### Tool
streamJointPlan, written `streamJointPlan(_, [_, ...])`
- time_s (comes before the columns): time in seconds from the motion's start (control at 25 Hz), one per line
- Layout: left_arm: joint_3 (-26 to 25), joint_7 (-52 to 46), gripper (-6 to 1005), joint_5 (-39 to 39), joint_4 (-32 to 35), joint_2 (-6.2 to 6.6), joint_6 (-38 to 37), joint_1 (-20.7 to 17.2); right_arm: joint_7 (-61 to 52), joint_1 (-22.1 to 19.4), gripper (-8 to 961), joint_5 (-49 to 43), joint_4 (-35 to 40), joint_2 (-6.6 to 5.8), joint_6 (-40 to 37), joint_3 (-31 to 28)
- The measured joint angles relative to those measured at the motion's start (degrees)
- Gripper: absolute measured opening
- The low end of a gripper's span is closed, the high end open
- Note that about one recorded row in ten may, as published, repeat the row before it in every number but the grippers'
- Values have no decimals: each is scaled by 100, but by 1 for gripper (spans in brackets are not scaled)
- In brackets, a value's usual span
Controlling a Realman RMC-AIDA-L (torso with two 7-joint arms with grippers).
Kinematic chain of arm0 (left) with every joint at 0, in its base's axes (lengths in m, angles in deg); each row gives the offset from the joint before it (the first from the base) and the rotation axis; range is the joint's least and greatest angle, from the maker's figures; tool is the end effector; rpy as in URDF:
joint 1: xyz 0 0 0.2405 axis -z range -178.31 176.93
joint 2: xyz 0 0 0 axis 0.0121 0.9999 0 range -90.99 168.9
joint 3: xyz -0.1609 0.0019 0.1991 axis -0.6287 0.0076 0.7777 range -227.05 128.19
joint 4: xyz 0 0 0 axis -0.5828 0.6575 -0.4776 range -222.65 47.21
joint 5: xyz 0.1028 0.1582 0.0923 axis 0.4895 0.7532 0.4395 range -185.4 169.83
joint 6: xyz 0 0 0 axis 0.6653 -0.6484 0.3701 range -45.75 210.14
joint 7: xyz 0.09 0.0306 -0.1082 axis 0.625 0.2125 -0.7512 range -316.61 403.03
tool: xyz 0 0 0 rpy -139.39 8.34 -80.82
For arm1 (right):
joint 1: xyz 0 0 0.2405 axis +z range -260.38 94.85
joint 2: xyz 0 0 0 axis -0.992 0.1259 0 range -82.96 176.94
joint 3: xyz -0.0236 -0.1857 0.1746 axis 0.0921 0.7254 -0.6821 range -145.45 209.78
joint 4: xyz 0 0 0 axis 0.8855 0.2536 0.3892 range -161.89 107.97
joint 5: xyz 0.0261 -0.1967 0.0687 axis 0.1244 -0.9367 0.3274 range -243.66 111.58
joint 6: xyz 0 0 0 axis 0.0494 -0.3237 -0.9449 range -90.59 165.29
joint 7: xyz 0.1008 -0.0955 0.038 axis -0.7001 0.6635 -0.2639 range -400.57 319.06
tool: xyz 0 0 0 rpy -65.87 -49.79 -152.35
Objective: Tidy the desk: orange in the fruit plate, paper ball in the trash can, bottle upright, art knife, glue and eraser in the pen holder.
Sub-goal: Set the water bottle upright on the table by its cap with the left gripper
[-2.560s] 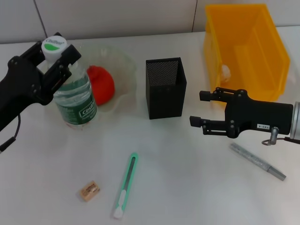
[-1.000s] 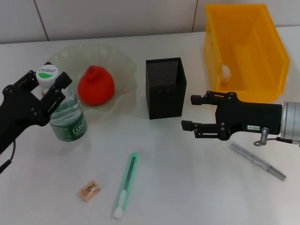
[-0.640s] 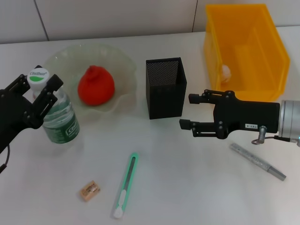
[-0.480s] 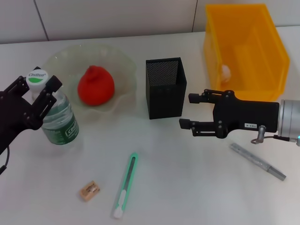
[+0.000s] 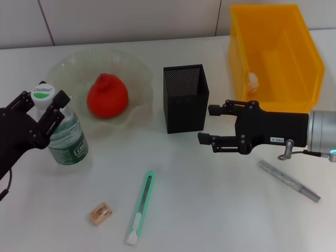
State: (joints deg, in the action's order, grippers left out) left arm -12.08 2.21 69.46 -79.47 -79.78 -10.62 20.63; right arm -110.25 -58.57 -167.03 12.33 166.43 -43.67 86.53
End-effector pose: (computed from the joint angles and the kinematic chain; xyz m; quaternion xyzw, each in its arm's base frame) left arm -0.2990 0.2758 -0.0093 -0.7930 -0.1933 -0.4546 0.3565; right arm 0.2666 0.3215 -0.0169 -0.9443 0.1497 0.2347 0.1756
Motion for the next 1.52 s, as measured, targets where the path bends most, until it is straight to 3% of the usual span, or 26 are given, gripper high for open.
streamJointPlan(1.16, [-70, 134, 445, -8, -175, 0, 340, 72, -29, 14, 769, 36, -9, 9, 148, 180])
streamJointPlan(1.52, [-99, 166, 499, -8, -175, -9, 358, 74, -28, 15, 768, 36, -9, 9, 172, 180])
